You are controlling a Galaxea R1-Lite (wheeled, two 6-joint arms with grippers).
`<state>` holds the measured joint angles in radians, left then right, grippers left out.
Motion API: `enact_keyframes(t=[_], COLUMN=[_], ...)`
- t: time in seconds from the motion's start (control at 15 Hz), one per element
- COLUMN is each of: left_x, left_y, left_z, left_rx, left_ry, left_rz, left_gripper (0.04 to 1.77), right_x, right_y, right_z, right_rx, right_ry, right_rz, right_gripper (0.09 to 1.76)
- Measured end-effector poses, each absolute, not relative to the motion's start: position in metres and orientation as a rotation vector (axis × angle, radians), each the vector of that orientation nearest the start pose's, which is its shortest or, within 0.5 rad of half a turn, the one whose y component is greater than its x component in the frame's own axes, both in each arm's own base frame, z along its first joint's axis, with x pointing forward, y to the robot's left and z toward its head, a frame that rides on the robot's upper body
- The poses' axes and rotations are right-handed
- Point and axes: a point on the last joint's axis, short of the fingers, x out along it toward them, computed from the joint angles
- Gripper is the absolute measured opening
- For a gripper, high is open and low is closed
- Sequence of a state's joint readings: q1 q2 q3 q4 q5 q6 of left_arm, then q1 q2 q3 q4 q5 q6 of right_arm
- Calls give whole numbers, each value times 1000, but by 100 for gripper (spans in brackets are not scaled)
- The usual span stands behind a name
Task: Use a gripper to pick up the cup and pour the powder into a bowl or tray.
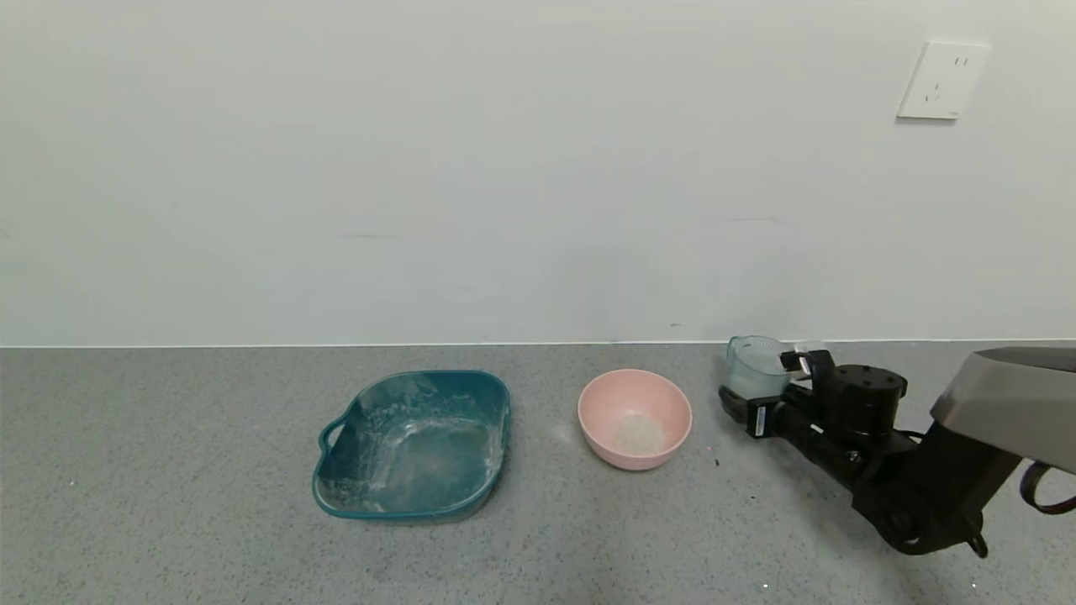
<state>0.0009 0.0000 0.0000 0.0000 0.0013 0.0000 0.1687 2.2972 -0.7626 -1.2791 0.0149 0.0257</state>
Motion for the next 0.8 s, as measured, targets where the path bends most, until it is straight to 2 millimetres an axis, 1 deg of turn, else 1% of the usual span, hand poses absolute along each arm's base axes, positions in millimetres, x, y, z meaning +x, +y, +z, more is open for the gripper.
enact_keyframes(t=[0.2,0.4,0.6,0.8], left_x=[-23,-23,-23,-23], left_y=[0,0,0,0], left_z=[75,75,75,75], left_rx=[0,0,0,0], left_ry=[1,1,0,0], left_rz=[3,3,2,3], left_gripper=[176,176,176,176], right_x=[357,330,290,240], right_y=[61,54,43,33], right_z=[56,100,147,192], right_rx=[2,12,12,5], right_ry=[342,385,420,421], right_rz=[178,169,153,141], right_gripper=[168,169,169,170])
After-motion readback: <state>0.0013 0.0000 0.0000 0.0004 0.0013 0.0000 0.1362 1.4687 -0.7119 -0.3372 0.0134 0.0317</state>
